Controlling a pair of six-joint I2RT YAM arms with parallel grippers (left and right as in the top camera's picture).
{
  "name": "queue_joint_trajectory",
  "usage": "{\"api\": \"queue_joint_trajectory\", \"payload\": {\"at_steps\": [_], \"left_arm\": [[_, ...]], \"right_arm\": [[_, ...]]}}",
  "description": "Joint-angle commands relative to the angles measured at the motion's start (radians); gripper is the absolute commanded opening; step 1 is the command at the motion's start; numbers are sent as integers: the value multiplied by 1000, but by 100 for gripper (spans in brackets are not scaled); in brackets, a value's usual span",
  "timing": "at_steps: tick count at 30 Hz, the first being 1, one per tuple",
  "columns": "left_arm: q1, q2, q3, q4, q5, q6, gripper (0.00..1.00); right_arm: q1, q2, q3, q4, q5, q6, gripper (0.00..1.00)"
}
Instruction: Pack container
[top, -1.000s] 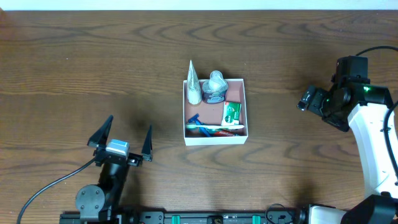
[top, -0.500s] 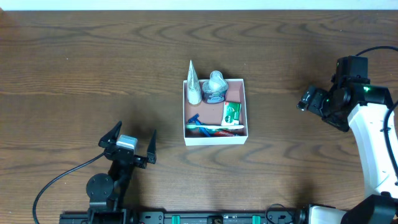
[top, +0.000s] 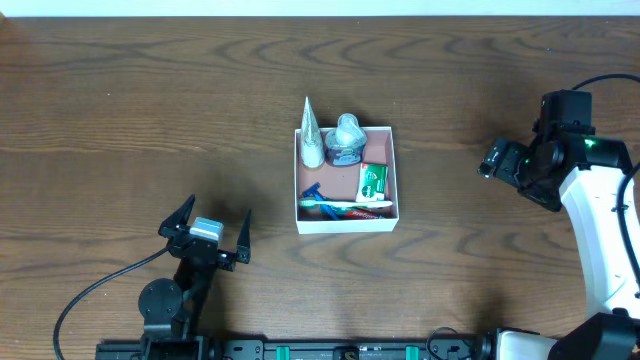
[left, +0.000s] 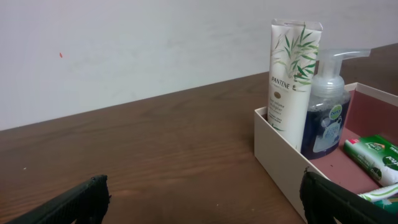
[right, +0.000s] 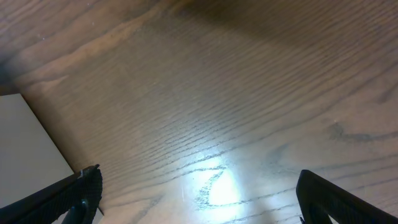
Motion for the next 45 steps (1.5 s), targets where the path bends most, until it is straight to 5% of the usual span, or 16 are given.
{"api": "queue_joint_trajectory", "payload": {"at_steps": [1,21,31,39,45], "left_arm": [[4,-7,-14,-43,3,-2,98],[4,-7,-14,-43,3,-2,98],[4,-7,-14,-43,3,-2,98],[4,-7,-14,-43,3,-2,98],[4,-7,-14,-43,3,-2,98]], "right_arm": [[-5,-14,3,-1,0,-6,99],[-3,-21,3,-1,0,-6,99],[95,-404,-76,19,126,-14,99],[195,-882,-412,409,103,-31,99],[233,-1118,-720,819,-48,-224,99]]}}
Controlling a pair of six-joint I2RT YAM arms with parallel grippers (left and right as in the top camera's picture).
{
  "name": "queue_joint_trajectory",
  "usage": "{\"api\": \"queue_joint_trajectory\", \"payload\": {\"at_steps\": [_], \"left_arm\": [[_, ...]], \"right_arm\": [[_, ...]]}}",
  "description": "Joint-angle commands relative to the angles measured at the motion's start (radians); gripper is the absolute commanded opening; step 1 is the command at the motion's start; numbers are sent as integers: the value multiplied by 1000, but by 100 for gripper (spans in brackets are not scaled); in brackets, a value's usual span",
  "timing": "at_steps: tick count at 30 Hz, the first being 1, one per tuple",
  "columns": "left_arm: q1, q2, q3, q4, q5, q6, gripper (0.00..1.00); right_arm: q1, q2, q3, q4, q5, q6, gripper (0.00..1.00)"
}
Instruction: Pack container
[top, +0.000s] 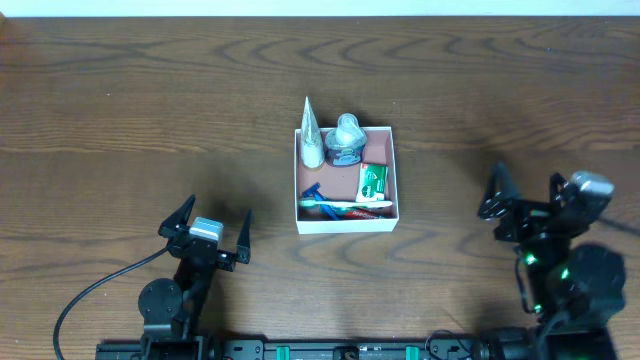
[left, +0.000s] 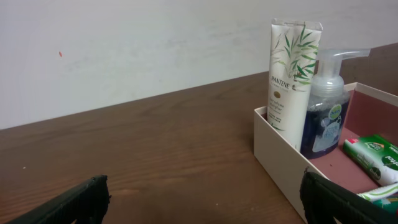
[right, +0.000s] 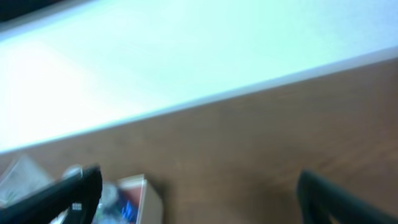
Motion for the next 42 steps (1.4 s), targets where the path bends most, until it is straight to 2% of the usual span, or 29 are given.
{"api": "queue_joint_trajectory", "payload": {"at_steps": [1,7,17,28,34,42], "left_arm": [[4,-7,-17,-38,3,-2,98],[4,-7,-17,-38,3,-2,98],[4,-7,-17,-38,3,-2,98],[4,-7,-17,-38,3,-2,98],[4,-7,-17,-38,3,-2,98],[4,-7,-17,-38,3,-2,98]], "right_arm": [[26,-87,-145,137,-112,-148,99],[26,-197,-361,344,-172,-158,99],[26,-374,-532,370,-172,-159,99],[26,-386,-534,188,-165,-265,99],[25,-386,-534,188,-164,-377,99],[25,-386,-534,188,-153,-375,99]]}}
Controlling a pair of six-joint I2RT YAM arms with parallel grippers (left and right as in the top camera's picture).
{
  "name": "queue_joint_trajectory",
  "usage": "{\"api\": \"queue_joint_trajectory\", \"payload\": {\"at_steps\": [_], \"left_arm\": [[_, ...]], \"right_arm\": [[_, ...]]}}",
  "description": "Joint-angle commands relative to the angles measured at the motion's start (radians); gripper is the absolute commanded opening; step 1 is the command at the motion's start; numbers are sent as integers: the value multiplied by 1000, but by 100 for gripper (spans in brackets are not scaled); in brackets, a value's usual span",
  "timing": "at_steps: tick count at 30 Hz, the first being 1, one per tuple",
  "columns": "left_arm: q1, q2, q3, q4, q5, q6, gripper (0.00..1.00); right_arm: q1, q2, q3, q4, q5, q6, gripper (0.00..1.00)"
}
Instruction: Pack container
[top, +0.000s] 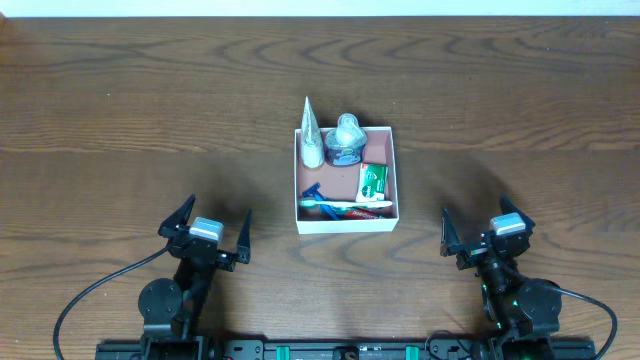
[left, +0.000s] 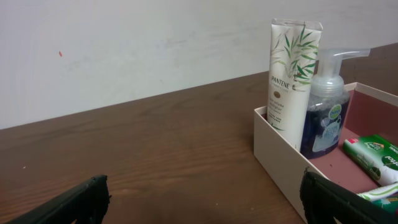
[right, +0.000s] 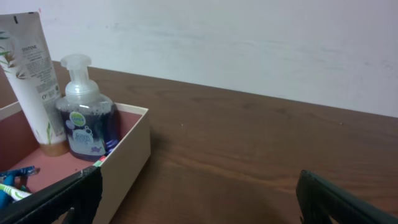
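A white box (top: 347, 227) with a pink floor stands mid-table. In it are a white Pantene tube (top: 311, 133), a blue pump bottle (top: 346, 140), a green-and-white toothpaste box (top: 373, 182), a blue razor (top: 314, 194) and a toothbrush (top: 345, 209). The tube (left: 291, 81) and bottle (left: 326, 118) stand upright in the left wrist view; the bottle (right: 86, 121) also shows in the right wrist view. My left gripper (top: 206, 235) rests open at the near left, my right gripper (top: 488, 232) open at the near right. Both hold nothing.
Dark wood table (top: 150, 110) all around the box. A black cable (top: 85, 295) runs from the left arm's base. A pale wall (left: 124, 43) lies behind the table's far edge.
My right arm has moved from the right edge, gripper near the box's level, down to its rest at the near right. The left arm and the box's contents have not changed.
At first my right arm was raised at the far right, its camera facing down at the table. Then it was lower, toward the near right edge. Now it is folded at its base. The left arm stayed parked and open throughout; the box stayed as it was.
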Motion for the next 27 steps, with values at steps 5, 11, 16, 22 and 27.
{"api": "queue_joint_trajectory", "payload": {"at_steps": [5,11,16,22,27], "left_arm": [[4,-7,-17,-37,2,-2,98],[4,-7,-17,-37,2,-2,98],[4,-7,-17,-37,2,-2,98],[4,-7,-17,-37,2,-2,98],[4,-7,-17,-37,2,-2,98]], "right_arm": [[10,-7,-2,-5,7,-27,99],[-9,-7,-2,-5,7,-27,99],[-33,-7,-2,-5,7,-27,99],[-44,-7,-2,-5,7,-27,99],[-44,-7,-2,-5,7,-27,99]]}}
